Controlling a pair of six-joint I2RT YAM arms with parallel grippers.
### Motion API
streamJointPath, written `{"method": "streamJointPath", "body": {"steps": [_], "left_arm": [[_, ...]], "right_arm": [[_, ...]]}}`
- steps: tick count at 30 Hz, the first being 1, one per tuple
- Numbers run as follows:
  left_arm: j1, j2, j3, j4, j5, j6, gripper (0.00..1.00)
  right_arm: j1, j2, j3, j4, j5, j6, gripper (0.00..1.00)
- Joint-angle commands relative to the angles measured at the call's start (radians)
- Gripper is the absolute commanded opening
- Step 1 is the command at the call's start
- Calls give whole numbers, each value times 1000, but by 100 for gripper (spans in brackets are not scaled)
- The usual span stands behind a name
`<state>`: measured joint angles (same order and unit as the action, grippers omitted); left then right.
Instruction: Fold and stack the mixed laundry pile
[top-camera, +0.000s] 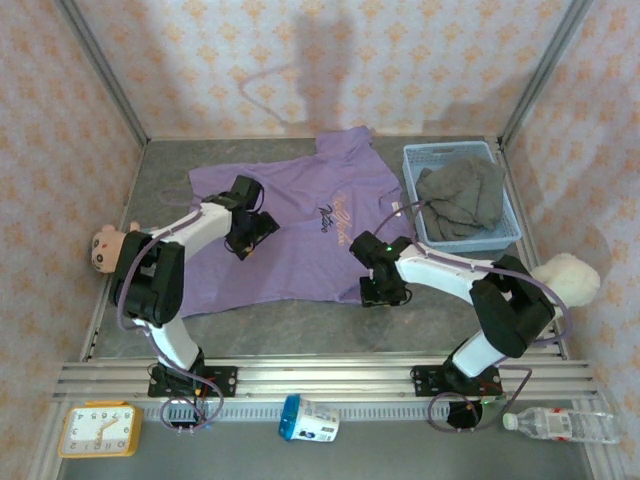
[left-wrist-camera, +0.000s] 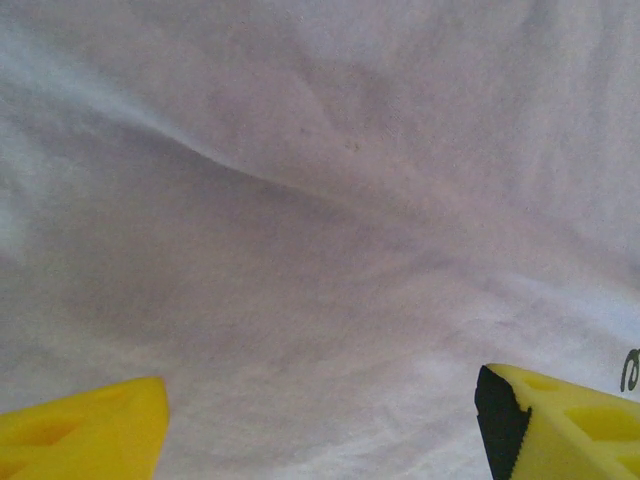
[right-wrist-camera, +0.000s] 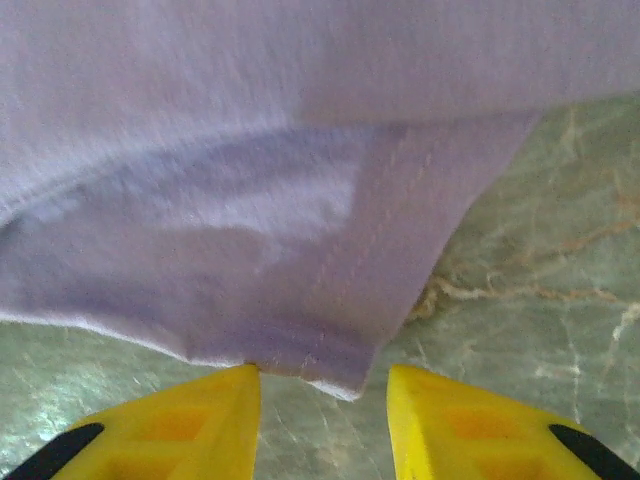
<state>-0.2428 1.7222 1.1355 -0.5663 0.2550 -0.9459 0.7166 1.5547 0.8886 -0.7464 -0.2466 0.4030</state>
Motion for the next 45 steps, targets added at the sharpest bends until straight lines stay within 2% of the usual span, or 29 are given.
{"method": "streamJointPath", "body": {"steps": [1,3,6,9,14,15,16,17,18,21,25,28,33,37,41,42,45], "left_arm": [[-9,-46,-19,-13,-51,-24,81],[-10,-49,-21,-17,-58,-26,81],[-9,-48,-22,-16,-69,-25,81],[-9,-37,-23,-11,-81,-31,81],[-11,-5,-21,-3,-93,-34,81],[-10,-1,-22,-1,-94,-34,81],[-10,5,-22,2,-95,-34,81],[-10,11,-21,3,-94,-34,81],[-12,16,-21,5,-93,-33,81],[-16,37,-12,1,-84,-24,81],[-24,60,18,-21,-88,0,81],[-26,71,36,-24,-78,10,81],[-32,72,39,-25,-77,18,81],[-33,72,17,-12,-75,20,82],[-33,96,26,-21,-86,32,82],[-33,104,27,-22,-92,35,82],[-32,121,30,-30,-130,46,82]], "right_arm": [[-2,28,-22,70,43,24,27],[0,6,-32,67,34,33,13],[0,-71,-37,-4,23,50,0],[8,-193,-32,-125,-48,92,0],[45,-336,-66,-215,-360,219,0],[48,-342,-73,-222,-389,228,0],[47,-346,-72,-232,-403,226,8],[47,-344,-57,-247,-391,212,27],[47,-337,-39,-262,-366,194,37],[41,-289,47,-266,-279,140,45],[-11,-202,119,-253,-84,98,46],[-55,-147,113,-219,53,75,45],[-64,-58,71,-134,96,71,47],[-88,-14,35,-102,219,98,51],[-155,20,42,14,210,104,49],[-167,36,58,41,212,101,45],[-190,110,127,68,212,80,22]]}}
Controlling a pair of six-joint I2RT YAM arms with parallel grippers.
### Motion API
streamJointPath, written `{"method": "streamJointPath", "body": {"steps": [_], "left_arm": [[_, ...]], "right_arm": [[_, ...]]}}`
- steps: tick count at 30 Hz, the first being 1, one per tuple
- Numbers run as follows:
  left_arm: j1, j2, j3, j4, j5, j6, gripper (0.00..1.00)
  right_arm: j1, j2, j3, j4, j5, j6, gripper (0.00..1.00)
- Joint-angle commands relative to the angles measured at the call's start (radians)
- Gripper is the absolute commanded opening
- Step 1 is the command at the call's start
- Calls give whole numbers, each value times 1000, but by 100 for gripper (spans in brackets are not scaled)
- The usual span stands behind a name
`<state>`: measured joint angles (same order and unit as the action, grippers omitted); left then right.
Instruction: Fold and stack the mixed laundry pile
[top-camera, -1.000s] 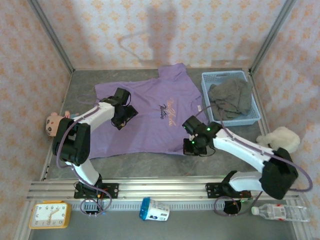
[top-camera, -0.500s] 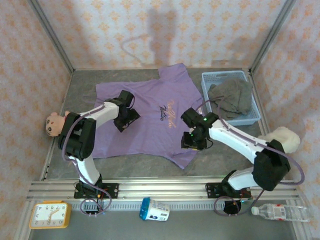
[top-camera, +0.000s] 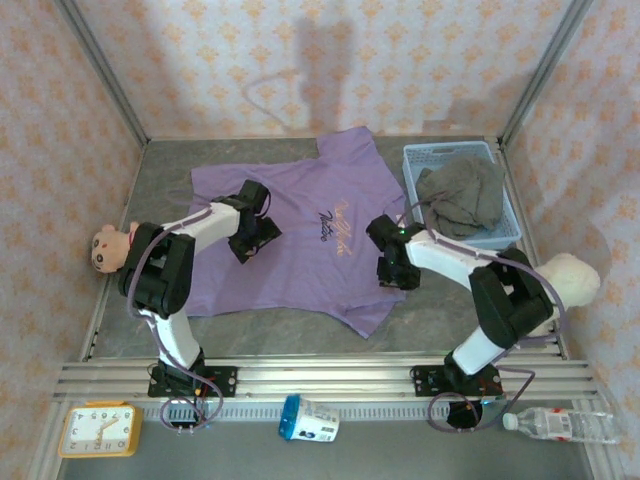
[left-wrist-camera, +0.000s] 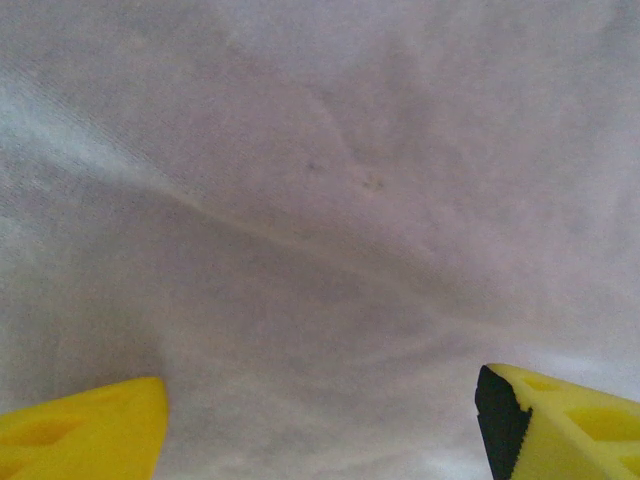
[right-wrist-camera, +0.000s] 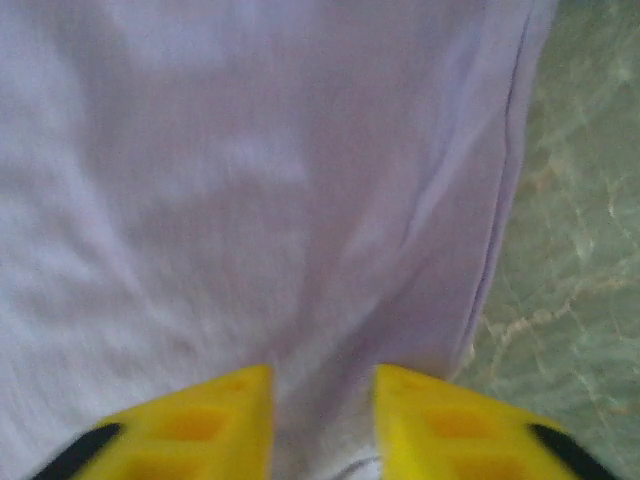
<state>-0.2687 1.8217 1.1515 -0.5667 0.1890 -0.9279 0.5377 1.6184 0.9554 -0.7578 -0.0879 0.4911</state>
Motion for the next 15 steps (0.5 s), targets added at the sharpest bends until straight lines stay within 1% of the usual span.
{"method": "streamJointPath", "body": {"steps": [1,2,3,5,8,11,14,15], "left_arm": [[-6,28,15,-33,-72,32,82],[-6,35,15,-36,-75,35,82],[-7,42,15,-39,-77,38,81],[-7,54,14,-41,-73,44,82],[-6,60,10,-35,-68,46,81],[-6,68,25,-42,-66,59,81],[-4,82,69,-75,-93,96,82],[-3,112,93,-96,-112,108,82]], "right_arm": [[-14,73,81,84,65,-17,14],[-19,100,95,92,69,-27,7],[-33,131,113,105,65,-32,5],[-64,193,148,129,34,-30,5],[-112,303,235,161,-32,-18,7],[-132,426,388,138,-82,-29,8],[-134,525,559,94,-115,-52,14],[-134,544,611,73,-128,-59,17]]}}
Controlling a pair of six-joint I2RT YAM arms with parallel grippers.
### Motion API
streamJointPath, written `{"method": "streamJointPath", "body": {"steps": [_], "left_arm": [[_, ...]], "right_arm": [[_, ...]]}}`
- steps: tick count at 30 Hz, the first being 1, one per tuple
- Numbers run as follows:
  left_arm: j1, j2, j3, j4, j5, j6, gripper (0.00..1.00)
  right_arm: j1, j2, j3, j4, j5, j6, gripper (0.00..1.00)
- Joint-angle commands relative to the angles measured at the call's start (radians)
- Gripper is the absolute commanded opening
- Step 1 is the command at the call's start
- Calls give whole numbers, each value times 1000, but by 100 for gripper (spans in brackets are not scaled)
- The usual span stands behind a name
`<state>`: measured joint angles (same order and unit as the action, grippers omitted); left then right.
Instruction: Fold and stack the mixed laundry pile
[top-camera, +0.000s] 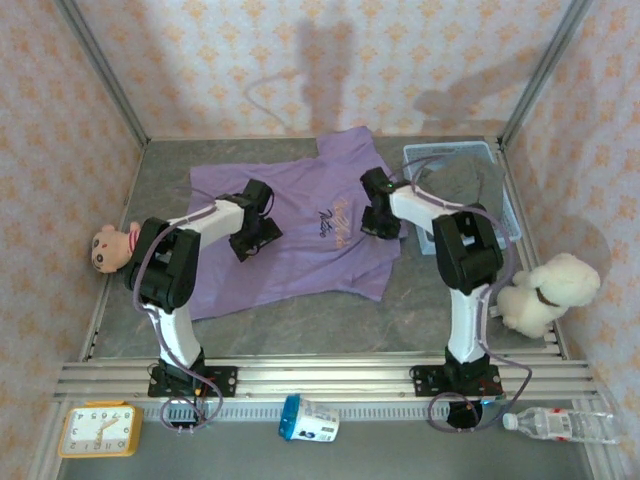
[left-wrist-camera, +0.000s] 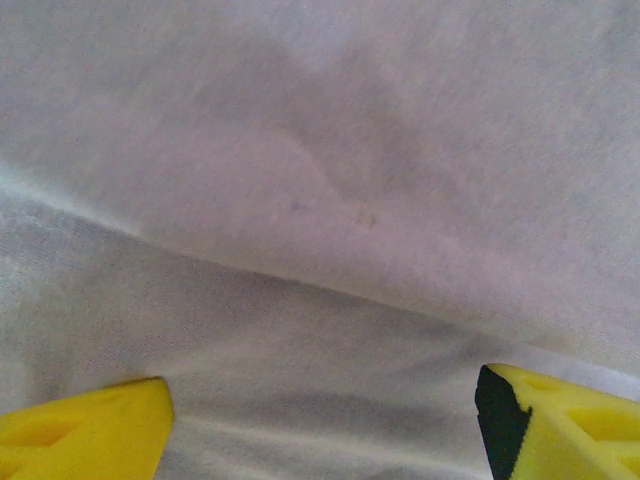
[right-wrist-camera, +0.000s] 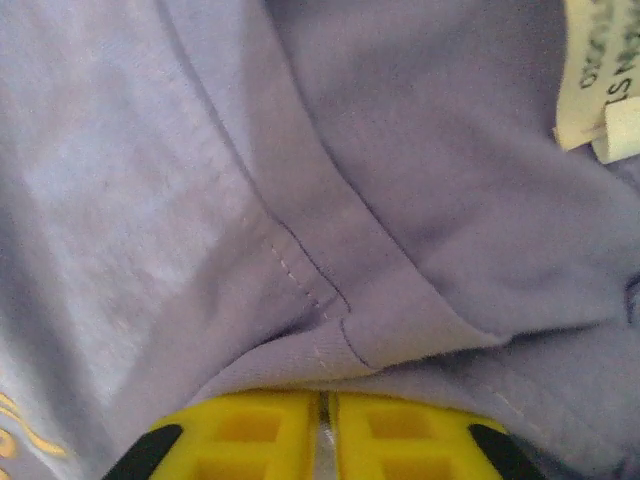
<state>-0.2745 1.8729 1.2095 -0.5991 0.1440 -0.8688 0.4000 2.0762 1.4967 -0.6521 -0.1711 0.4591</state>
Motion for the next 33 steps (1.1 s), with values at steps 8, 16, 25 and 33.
{"method": "streamJointPath", "body": {"steps": [8,16,25,33], "left_arm": [[21,77,100,-86,-63,71,82],[20,43,33,-27,-21,25,82],[20,2,6,-20,-8,15,82],[20,8,-3,-2,-16,-2,82]], "right_arm": [[8,-179,-85,-66,-39,-51,45],[49,-418,-418,-25,-51,2,47],[83,-287,-431,30,13,57,43],[100,-401,-489,-123,36,95,0]]}}
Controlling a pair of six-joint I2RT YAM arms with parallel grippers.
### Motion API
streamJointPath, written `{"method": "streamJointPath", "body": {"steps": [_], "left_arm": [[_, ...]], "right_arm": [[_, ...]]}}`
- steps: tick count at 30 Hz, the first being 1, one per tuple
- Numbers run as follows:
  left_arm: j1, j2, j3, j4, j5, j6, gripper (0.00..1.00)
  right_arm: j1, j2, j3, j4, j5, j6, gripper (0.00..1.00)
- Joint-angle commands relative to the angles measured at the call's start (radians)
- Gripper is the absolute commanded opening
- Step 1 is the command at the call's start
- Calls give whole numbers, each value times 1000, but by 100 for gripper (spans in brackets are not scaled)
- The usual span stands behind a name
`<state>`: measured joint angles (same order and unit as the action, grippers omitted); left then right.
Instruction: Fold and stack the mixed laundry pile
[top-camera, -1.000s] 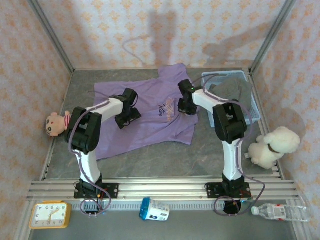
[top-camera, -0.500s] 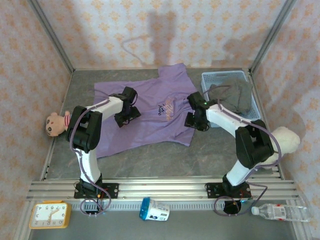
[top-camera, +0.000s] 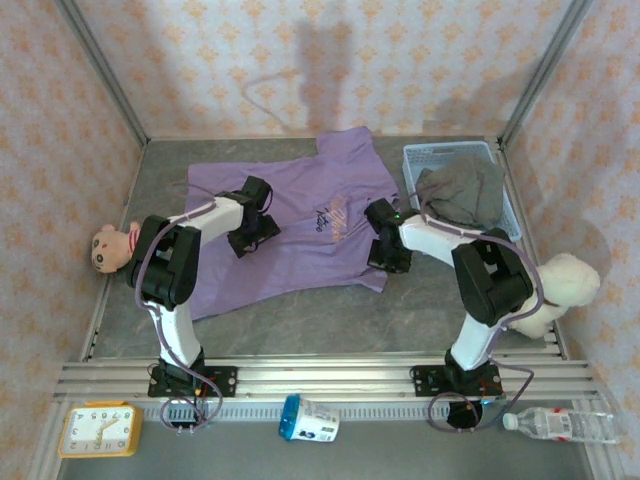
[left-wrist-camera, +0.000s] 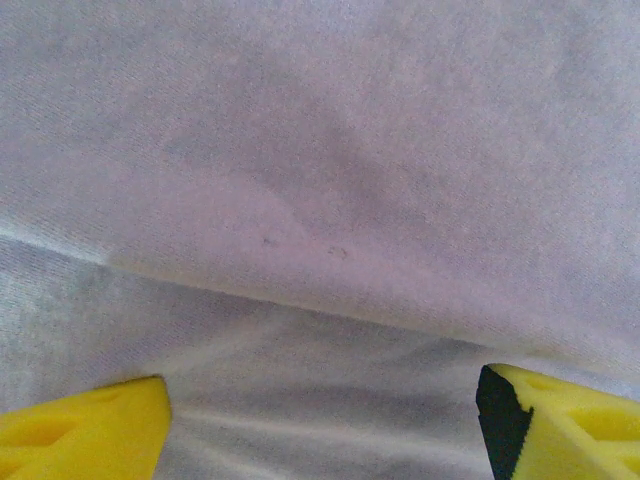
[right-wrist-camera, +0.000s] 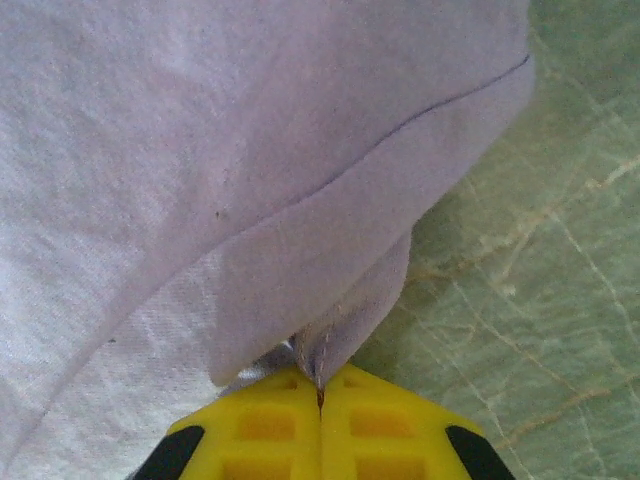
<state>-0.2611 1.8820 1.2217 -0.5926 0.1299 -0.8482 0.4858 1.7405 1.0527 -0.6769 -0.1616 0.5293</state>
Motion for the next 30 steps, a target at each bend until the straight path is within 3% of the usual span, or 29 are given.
{"method": "streamJointPath", "body": {"steps": [1,6,8,11,15,24,30], "left_arm": [[7,5,-11,-9,-4,-20,82],[6,48,25,-13,5,-22,82],[6,57,37,-13,8,-22,82],[6,66,53,-22,7,-17,82],[6,71,70,-40,13,-4,82],[2,33,51,-63,-12,50,82],[2,34,24,-57,-5,47,82]], "right_arm": [[27,-115,-54,-148,5,22,0],[140,-278,-82,-370,-138,45,2],[171,-312,-109,-380,-230,81,19],[178,-356,-124,-343,-304,126,27],[165,-345,-47,-373,-161,97,40],[24,-208,-93,-178,25,28,39],[-35,-130,-104,-23,34,39,38]]}}
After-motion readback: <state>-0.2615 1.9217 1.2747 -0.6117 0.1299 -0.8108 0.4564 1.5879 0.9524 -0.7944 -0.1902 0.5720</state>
